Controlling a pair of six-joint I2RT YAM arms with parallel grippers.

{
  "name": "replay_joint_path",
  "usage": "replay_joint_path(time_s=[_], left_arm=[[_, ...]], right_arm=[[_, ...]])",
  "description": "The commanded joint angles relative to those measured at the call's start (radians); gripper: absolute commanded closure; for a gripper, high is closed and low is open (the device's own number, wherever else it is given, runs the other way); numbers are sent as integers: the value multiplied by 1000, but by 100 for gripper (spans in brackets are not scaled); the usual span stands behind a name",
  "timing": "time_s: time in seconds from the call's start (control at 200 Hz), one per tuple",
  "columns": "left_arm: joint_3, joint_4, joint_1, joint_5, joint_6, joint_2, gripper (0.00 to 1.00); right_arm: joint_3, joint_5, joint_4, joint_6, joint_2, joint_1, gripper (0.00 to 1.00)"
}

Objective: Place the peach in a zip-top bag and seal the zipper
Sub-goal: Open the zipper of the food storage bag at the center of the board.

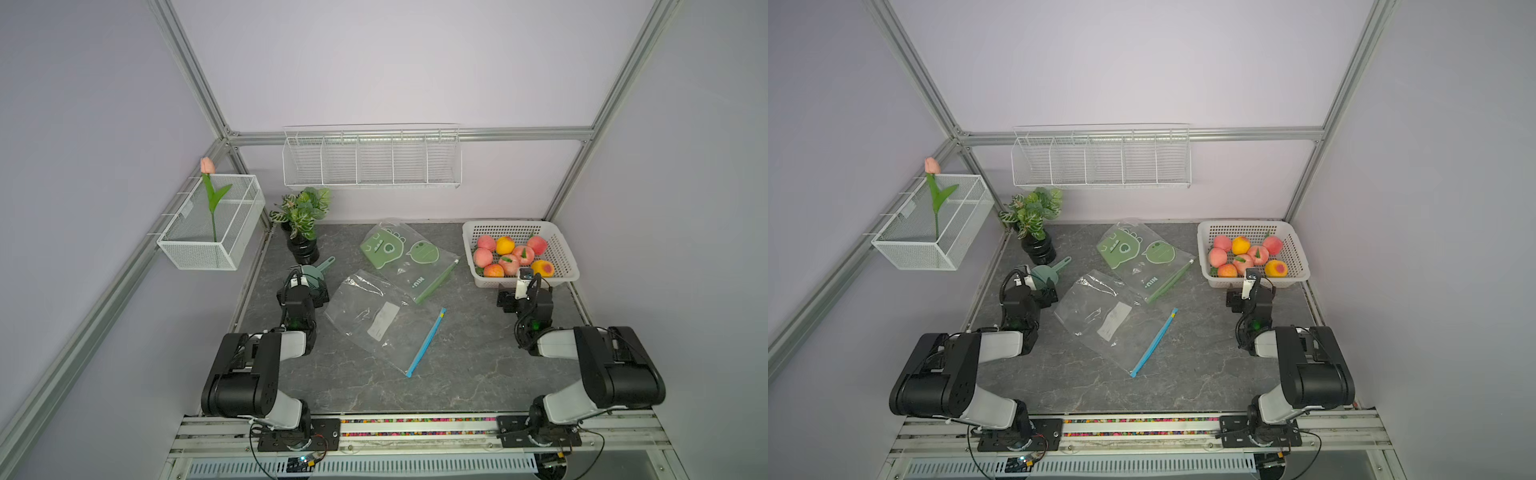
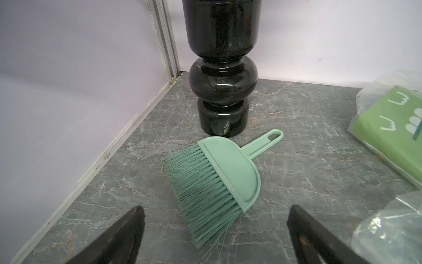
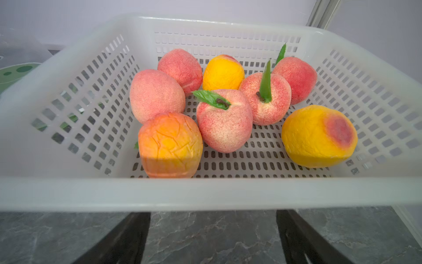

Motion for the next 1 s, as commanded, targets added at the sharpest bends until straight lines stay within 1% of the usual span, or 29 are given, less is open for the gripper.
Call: replay_joint_path(time_s=[0.0,0.73,0.86,0.995], left_arm=[[21,-6,5,11,-8,7,0],[18,-2,5,9,-8,7,0],[15,3,5,4,-8,5,0],[9,-50,5,-34,-28,-67,0]], right_arm=[[11,-14,4,-4,0,-4,11],[9,-15,6,-5,-3,-5,11],[2,16,12,8,-8,-5,11],[-19,45,16,20,-54,-5,11]])
